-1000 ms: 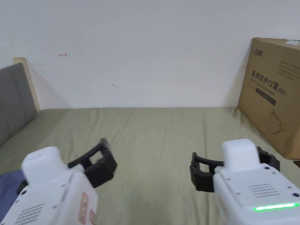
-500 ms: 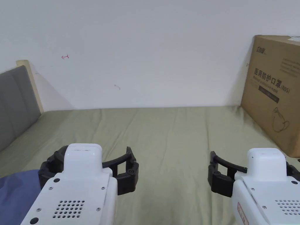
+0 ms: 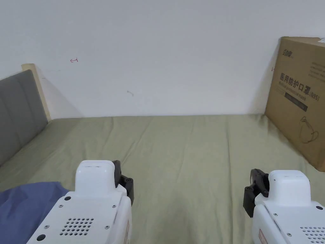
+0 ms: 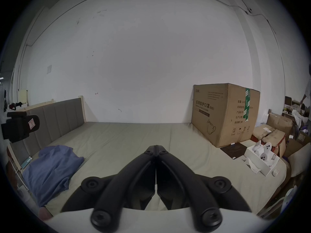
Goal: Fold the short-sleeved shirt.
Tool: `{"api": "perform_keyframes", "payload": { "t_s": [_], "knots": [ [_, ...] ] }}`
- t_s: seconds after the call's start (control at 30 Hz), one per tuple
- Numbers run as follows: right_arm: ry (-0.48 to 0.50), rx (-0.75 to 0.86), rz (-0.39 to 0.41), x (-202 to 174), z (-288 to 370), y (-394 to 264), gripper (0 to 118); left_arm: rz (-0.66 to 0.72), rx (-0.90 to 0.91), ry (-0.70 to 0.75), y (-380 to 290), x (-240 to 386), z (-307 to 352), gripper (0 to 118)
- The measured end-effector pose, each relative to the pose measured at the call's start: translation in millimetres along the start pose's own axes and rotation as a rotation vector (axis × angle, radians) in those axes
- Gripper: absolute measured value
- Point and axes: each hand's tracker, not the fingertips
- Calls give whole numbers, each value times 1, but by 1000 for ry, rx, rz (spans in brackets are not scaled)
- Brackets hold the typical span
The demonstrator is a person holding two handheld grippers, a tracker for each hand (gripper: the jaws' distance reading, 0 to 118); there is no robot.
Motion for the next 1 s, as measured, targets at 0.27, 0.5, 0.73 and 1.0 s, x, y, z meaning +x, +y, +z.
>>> {"api": "perform_keyframes", "payload": {
  "t_s": [0.27,0.5,0.73,1.0],
  "knots": [
    [119,27,36,-32,-11,16,0,1,-1,138,7,-37,14,0],
    [415,-3,47,-115,-28,16,0,13,-23,438,10,-114,61,0],
    [545,-31,83,-163,-30,12,0,38,-120,576,2,-154,68,0],
    [526,-99,85,-158,-43,-2,0,183,-439,519,-76,-207,-31,0]
  ]
}}
